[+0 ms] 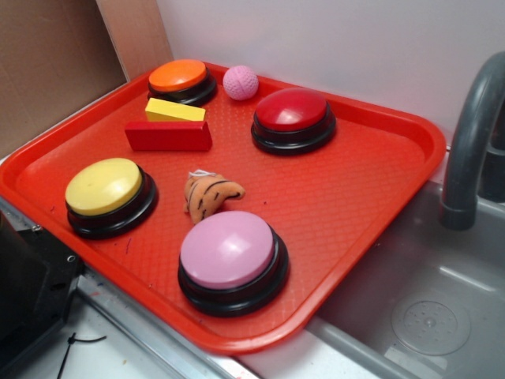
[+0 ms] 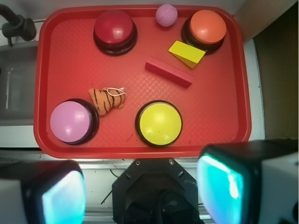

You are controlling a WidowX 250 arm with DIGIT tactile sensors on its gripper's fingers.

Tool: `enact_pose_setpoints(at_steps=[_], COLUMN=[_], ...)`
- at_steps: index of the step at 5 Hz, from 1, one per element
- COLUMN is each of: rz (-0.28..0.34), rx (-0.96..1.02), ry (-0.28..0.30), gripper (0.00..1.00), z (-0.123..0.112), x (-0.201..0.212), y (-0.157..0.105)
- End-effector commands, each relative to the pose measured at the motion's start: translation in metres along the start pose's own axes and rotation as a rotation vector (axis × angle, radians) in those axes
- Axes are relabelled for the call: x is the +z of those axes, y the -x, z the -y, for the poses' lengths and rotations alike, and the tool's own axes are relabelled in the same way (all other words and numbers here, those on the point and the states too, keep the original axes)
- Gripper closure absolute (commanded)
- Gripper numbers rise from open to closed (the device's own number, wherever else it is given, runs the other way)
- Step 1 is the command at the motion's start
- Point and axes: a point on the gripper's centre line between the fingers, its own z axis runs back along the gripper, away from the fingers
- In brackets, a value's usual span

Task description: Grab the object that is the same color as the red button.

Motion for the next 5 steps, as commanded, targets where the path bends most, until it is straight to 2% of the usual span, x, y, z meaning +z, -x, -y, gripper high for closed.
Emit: enact_pose_setpoints(at_steps=[1,3,4,5], rz=[0.0,0.05,0.119,0.154], rx=[0.0,0.372,0.558,0.804], ry=[0.0,0.022,0.028,-0.002], gripper=[0.0,0.0,0.0,0.0], z=[0.0,-0.027,-0.035,-0.046], x=[0.0,-0.022,-0.034,-0.062], y=[0.0,-0.022,-0.033,-0.055])
